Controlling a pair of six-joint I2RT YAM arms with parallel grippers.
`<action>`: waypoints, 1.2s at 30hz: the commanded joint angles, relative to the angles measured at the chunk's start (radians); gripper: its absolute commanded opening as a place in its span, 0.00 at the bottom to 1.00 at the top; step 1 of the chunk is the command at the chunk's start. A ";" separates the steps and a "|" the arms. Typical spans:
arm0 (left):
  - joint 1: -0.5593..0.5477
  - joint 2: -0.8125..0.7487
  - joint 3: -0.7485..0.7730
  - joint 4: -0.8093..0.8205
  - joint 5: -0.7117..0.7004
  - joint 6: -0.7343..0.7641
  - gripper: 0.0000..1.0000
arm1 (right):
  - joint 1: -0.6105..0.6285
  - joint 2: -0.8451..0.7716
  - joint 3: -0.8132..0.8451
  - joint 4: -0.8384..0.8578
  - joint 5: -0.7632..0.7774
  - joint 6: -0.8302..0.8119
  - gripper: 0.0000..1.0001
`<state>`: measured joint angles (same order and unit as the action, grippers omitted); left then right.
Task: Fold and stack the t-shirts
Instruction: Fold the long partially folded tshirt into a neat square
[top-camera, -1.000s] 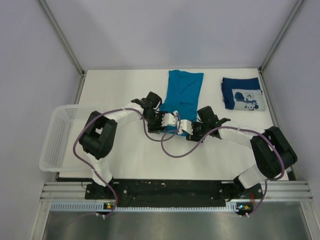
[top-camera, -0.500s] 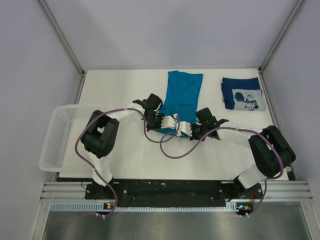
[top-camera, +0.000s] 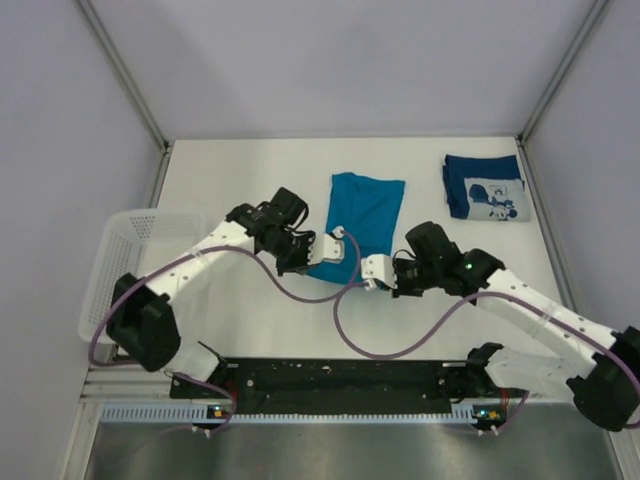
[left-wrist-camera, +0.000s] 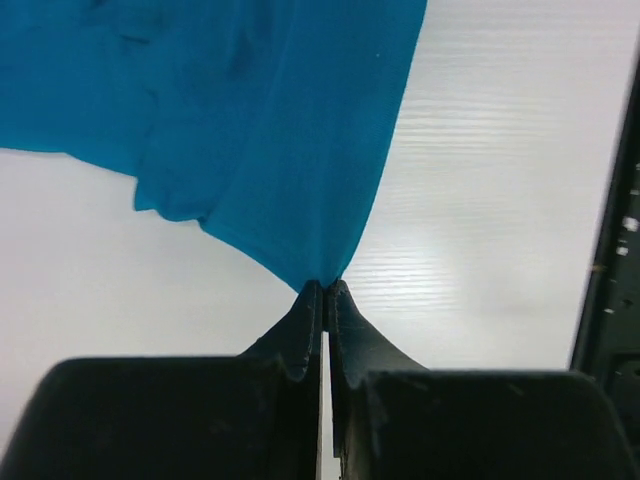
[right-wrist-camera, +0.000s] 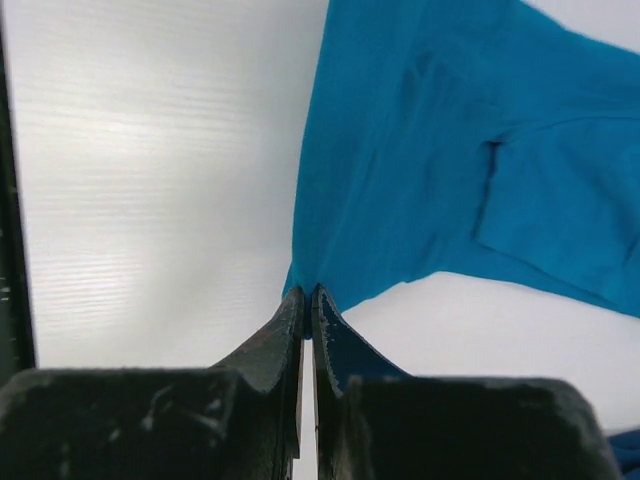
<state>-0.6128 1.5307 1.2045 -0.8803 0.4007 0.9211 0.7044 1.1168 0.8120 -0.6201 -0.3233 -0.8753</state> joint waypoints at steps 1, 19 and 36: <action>-0.036 -0.173 -0.013 -0.216 0.067 -0.041 0.00 | 0.052 -0.146 0.082 -0.231 -0.077 0.097 0.00; 0.151 0.064 0.406 -0.194 0.184 -0.252 0.00 | -0.354 -0.008 0.161 0.106 -0.358 0.321 0.00; 0.186 0.652 0.903 -0.096 0.041 -0.410 0.00 | -0.588 0.434 0.237 0.367 -0.381 0.541 0.00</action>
<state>-0.4389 2.1662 2.0705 -1.0679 0.4839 0.5690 0.1570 1.5055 0.9943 -0.3607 -0.6857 -0.4068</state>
